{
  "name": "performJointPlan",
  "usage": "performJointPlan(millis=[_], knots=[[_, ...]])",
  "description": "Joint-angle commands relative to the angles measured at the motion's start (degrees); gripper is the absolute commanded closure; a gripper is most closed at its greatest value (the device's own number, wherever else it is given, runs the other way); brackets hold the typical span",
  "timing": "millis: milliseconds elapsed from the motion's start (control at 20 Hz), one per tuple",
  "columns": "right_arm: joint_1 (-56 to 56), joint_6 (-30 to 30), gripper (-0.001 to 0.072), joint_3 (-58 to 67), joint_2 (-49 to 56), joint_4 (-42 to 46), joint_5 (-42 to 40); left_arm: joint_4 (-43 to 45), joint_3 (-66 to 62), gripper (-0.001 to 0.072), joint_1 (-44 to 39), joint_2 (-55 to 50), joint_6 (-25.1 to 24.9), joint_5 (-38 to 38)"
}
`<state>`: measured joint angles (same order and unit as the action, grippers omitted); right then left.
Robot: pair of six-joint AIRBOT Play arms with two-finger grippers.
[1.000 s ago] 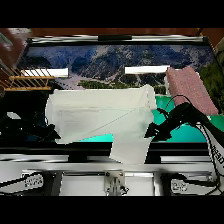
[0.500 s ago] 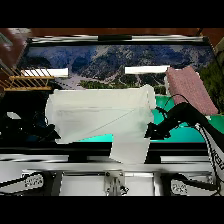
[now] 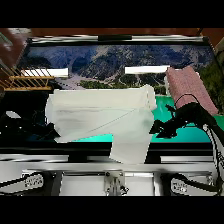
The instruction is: Fold the shirts.
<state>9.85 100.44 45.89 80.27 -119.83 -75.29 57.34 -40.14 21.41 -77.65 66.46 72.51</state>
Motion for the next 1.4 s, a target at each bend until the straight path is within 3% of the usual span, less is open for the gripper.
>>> performJointPlan(millis=[0,250,400,450,700,850,1000,1350], knots=[[-0.85,-0.33,0.0174,-0.02,1.07,-1.40,1.79,0.00,-0.09,0.0674,0.00,0.02,0.00,-0.02],[-5.16,-0.28,0.0178,0.00,4.15,-1.33,2.19,0.00,-0.09,0.0674,0.00,0.02,0.04,0.39],[-5.22,-0.09,0.0594,0.00,3.82,-1.31,2.43,0.00,-0.35,0.0674,0.00,0.02,0.00,0.37],[-5.11,0.42,0.0653,0.09,3.23,-1.36,2.40,0.00,-1.03,0.0674,0.00,0.04,-0.28,0.37],[-5.07,1.95,0.0654,4.72,-2.47,-2.19,2.29,-0.31,-9.90,0.0675,-0.04,0.11,-1.70,2.43],[-5.09,0.72,0.0654,11.34,-2.80,-7.87,3.19,-4.44,-16.28,0.0675,-0.15,-0.13,-1.68,2.91],[-5.07,-0.85,0.0655,19.52,-2.21,-8.13,7.32,-6.64,-24.22,0.0675,-1.18,-2.91,1.33,2.05],[-5.03,-4.22,0.0655,41.35,11.98,-8.04,10.36,-8.15,-45.62,0.0674,-7.19,-17.29,7.67,0.92]])
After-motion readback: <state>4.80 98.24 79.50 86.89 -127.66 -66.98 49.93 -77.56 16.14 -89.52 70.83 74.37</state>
